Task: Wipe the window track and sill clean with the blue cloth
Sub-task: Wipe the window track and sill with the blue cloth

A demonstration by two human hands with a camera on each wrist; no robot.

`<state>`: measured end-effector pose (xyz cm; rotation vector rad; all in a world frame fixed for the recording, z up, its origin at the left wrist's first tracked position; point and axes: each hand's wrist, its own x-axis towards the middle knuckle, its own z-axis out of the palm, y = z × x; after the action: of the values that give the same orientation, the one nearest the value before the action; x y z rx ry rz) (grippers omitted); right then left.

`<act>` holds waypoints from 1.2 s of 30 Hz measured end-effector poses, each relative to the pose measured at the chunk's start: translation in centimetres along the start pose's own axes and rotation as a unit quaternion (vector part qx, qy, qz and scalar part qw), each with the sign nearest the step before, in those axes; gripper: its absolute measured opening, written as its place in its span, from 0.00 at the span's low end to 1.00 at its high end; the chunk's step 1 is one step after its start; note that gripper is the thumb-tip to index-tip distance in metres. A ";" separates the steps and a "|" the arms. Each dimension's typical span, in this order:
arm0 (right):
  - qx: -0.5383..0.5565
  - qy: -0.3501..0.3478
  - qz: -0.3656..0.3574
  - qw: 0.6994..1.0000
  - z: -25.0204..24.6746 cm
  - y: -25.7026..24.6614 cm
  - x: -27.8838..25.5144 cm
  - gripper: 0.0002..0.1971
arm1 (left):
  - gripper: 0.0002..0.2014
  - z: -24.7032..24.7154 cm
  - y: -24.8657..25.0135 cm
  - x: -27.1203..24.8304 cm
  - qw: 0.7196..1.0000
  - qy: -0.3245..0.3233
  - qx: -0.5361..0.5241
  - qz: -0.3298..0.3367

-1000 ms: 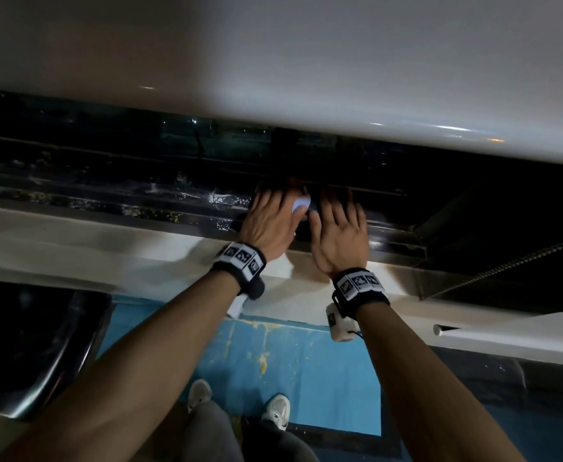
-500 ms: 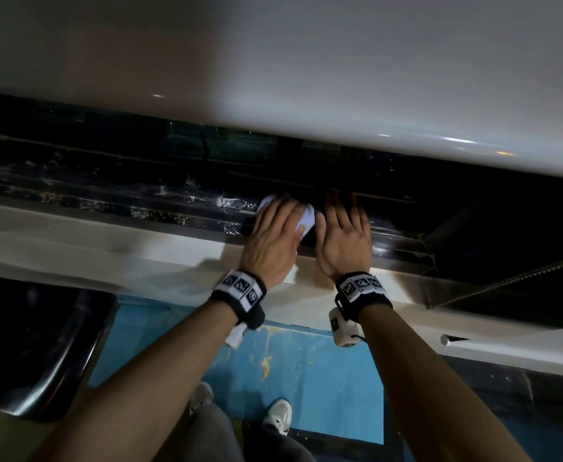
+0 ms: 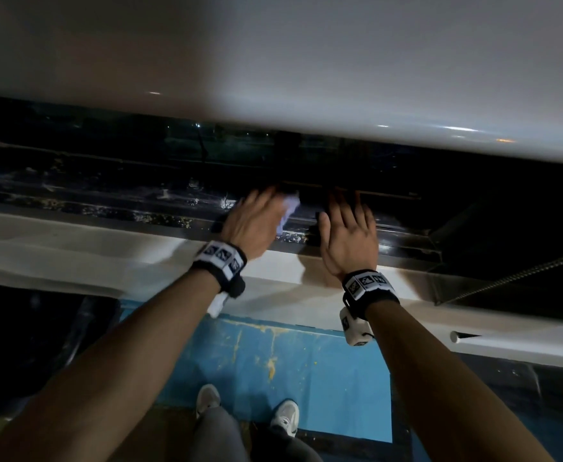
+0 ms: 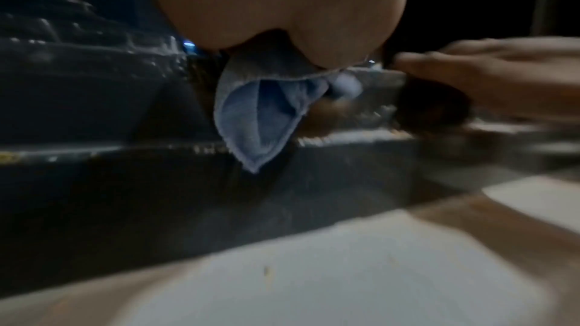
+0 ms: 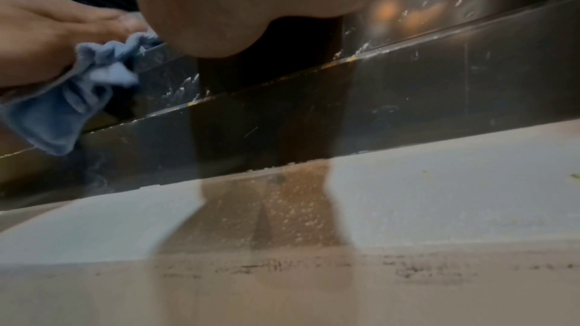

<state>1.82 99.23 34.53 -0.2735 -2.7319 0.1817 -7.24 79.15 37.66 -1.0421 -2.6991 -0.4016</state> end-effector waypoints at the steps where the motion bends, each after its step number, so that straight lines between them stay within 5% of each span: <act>1: -0.001 -0.004 -0.002 1.000 -0.1 0.1 0.1 0.28 | 0.30 -0.4 -0.8 1.1 1.000 -0.021 0.002 -0.020; 4: 0.003 -0.004 0.001 1.000 -0.3 0.0 0.0 0.28 | 0.25 0.1 0.3 0.2 0.997 0.016 -0.012 -0.078; 6: 0.002 -0.005 0.005 1.000 -0.3 -0.1 0.0 0.29 | 0.20 1.1 1.4 -2.4 0.997 0.056 -0.010 -0.058; 9: 0.000 -0.011 0.009 1.000 -0.3 -0.3 0.0 0.29 | 0.20 0.9 0.0 -3.0 0.999 0.044 -0.002 -0.013; 15: 0.002 -0.016 0.017 1.000 -0.4 -0.8 0.0 0.29 | 0.21 0.6 0.0 -1.3 0.993 0.045 -0.026 -0.104; 20: 0.001 -0.018 0.019 1.000 -0.1 -0.7 -0.1 0.29 | 0.21 -0.1 -1.1 -3.2 1.000 0.027 0.005 -0.008; 24: 0.008 -0.018 0.021 1.000 -0.2 -0.6 -0.1 0.29 | 0.26 -1.3 -4.2 -0.8 0.995 -0.010 0.013 -0.097; 28: 0.003 -0.019 0.023 1.000 -0.2 -0.7 0.0 0.29 | 0.19 0.4 -0.2 -3.4 0.996 0.053 0.019 -0.073; 31: 0.001 -0.018 0.022 1.000 -0.2 -0.7 0.0 0.29 | 0.19 -0.5 -1.4 -3.2 0.999 0.018 0.024 -0.028; 36: 0.001 -0.017 0.025 1.000 -0.3 -0.9 0.0 0.29 | 0.31 -1.7 -3.6 0.7 0.994 -0.052 0.034 -0.088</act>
<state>1.84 98.41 34.92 -0.3409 -2.7595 0.2051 -10.03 76.44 38.87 -0.8320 -2.8876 -0.2899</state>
